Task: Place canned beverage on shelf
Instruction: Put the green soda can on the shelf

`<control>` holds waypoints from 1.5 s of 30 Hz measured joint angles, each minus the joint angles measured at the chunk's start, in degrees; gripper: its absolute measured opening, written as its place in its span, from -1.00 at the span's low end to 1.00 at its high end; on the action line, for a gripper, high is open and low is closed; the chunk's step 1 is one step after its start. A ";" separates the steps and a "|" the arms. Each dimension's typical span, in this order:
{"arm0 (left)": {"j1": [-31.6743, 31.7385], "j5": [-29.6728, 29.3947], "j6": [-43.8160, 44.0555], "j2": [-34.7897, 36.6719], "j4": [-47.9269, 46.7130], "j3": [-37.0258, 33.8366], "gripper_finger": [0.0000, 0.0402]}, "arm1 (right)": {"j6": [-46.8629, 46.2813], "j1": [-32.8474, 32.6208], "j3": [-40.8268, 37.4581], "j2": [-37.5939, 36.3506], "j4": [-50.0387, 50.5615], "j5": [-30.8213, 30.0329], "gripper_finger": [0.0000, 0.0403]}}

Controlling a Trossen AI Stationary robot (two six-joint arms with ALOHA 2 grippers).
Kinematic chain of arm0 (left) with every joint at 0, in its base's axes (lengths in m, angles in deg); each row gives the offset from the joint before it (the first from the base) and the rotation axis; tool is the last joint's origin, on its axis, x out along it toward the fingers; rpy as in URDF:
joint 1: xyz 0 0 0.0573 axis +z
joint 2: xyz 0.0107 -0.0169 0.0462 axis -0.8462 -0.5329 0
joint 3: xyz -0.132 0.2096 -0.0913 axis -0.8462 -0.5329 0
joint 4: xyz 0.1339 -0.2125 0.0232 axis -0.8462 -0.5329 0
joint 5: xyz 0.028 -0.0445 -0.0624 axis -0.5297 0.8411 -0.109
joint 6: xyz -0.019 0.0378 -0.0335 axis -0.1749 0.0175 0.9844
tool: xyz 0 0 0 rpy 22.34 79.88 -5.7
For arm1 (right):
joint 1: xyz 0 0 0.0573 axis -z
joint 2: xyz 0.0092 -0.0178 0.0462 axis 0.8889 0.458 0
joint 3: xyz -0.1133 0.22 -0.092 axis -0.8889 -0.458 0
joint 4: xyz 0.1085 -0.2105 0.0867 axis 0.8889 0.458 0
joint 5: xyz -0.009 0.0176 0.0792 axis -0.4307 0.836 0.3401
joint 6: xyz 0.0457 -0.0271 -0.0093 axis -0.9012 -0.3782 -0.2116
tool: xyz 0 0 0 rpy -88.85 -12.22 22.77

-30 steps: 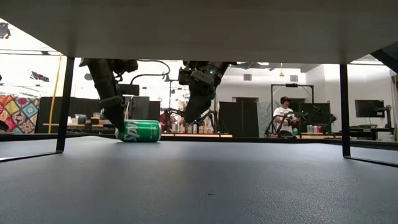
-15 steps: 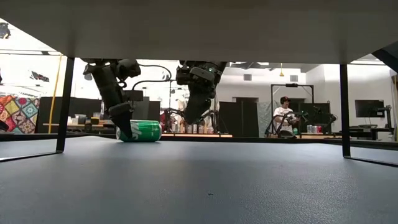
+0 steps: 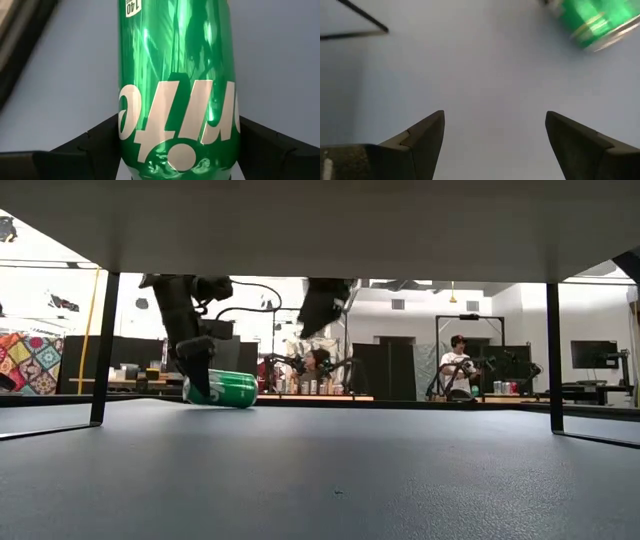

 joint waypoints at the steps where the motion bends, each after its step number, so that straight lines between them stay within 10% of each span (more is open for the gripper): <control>1: -0.61 0.08 -0.30 0.31 -2.23 0.96 0.45 | 0.00 0.33 0.00 -1.23 0.00 0.00 0.63; 13: -9.79 -8.38 -1.31 6.41 -30.02 20.60 0.45 | 3.42 2.90 0.01 -14.95 1.98 -0.06 0.63; 21: -22.50 -26.52 -2.25 7.20 -46.12 40.92 0.45 | 8.55 3.24 -0.01 -22.62 3.19 -0.27 0.63; 31: -38.27 -48.53 -20.79 3.30 -46.83 53.05 0.46 | 6.66 5.65 -0.01 -26.22 -5.32 0.44 0.63; 45: -43.95 -67.98 -44.02 -7.15 -38.71 53.33 0.47 | 4.28 0.01 0.01 -24.58 -4.45 -0.06 0.63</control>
